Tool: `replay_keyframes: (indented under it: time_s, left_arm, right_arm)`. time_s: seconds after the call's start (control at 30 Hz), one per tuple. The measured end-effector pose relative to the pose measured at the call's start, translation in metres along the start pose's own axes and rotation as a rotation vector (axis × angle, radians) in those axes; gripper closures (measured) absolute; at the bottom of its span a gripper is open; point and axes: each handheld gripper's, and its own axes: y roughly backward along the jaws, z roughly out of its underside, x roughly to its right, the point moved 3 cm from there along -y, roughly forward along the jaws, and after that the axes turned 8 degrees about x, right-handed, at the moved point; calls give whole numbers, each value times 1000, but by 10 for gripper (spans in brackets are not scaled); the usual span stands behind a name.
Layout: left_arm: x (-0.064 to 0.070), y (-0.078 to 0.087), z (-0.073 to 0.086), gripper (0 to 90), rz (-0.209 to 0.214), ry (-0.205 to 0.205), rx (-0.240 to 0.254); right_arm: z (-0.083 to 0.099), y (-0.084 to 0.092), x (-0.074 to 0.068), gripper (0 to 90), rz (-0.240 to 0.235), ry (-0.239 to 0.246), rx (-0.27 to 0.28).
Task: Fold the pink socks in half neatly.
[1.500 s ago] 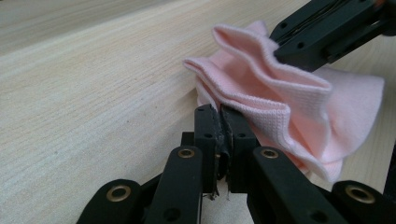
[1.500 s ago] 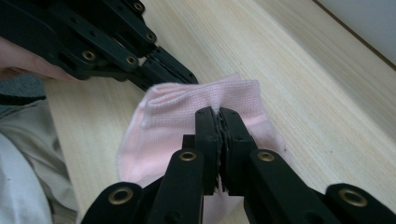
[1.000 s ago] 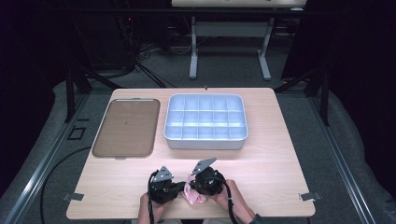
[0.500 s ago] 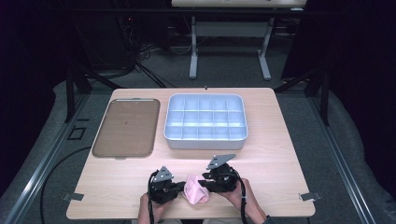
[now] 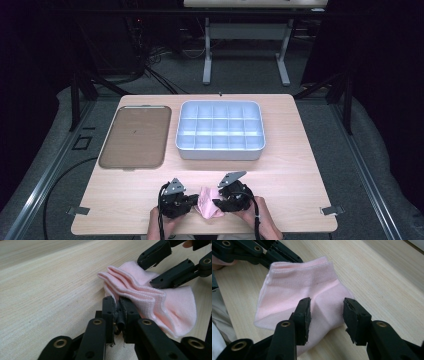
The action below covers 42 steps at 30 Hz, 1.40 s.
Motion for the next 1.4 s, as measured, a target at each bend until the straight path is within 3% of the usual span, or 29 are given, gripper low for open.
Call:
replay_keyframes:
  time_s: [0.17, 0.3, 0.4, 0.47, 0.57, 0.77, 0.9, 1.03, 1.17, 1.4]
  left_arm:
    - [-3, 13, -6, 787, -1, -8, 38]
    - [2, 28, -23, 800, -6, -42, 79]
    - [14, 27, -34, 809, 39, -78, 79]
    - [25, 17, -38, 811, 82, -104, 56]
    - [30, 5, -34, 824, 74, -140, 10]
    - [20, -1, -16, 858, 24, -144, -37]
    - [16, 1, -9, 881, 32, -121, -22]
    - [17, 1, -7, 890, 19, -142, -15]
    - [17, 1, -6, 895, 19, -144, -6]
    - [18, 1, -4, 899, 15, -146, -3]
  right_arm:
    - [2, 0, 0, 554, 5, -1, 0]
    - [3, -1, 0, 554, 5, 4, 7]
    - [3, -1, 0, 550, 6, 5, 10]
    - [3, -1, 0, 545, 9, 6, 13]
    - [3, -1, 0, 541, 8, 12, 7]
    - [5, -1, 1, 526, 14, 6, 15]
    - [6, -1, 2, 514, 12, -3, 19]
    - [7, 2, 3, 496, 2, -14, 19]
    - [11, 9, 7, 489, -28, -79, 43]
    - [16, 11, 9, 513, -37, -134, 31]
